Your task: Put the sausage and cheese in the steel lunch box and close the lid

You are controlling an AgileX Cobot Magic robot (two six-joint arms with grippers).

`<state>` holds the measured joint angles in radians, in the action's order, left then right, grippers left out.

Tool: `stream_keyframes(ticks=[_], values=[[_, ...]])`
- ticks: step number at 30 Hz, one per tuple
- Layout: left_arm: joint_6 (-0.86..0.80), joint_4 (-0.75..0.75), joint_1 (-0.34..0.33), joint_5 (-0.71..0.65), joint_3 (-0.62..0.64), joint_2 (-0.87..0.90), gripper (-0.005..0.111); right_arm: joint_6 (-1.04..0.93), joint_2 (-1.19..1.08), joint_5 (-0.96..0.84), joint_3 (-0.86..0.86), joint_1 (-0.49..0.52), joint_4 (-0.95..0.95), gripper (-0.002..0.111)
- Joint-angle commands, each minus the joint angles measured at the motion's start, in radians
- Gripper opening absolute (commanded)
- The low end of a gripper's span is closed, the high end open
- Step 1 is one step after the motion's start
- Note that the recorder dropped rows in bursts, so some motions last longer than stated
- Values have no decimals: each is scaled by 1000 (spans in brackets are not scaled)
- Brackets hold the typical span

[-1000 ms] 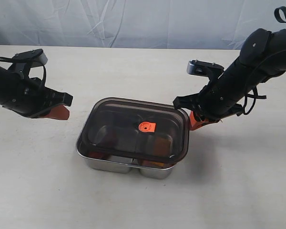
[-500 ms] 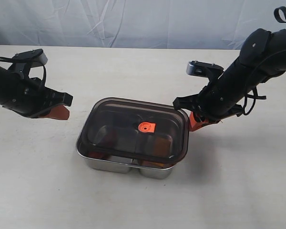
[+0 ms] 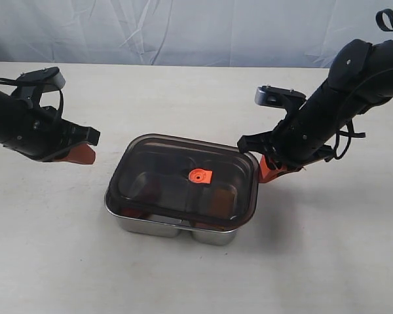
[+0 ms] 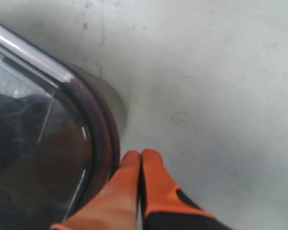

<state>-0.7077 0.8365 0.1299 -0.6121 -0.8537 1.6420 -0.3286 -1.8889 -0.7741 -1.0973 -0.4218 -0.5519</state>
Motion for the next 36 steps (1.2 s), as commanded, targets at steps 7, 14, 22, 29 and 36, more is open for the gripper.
stream_keyframes(ticks=[7,14,22,29,36], values=[[1,2,2,12,-2,-7,0,-16,10,-18,-5,0,4,0],[1,4,2,18,-2,-7,0,-18,10,-21,-5,0,17,0],[1,4,2,20,-2,-7,0,69,10,24,-42,2,132,0],[1,-1,2,22,-2,-7,0,78,10,13,-110,0,128,0],[1,0,2,32,-2,-7,0,78,10,-13,-126,0,126,0]])
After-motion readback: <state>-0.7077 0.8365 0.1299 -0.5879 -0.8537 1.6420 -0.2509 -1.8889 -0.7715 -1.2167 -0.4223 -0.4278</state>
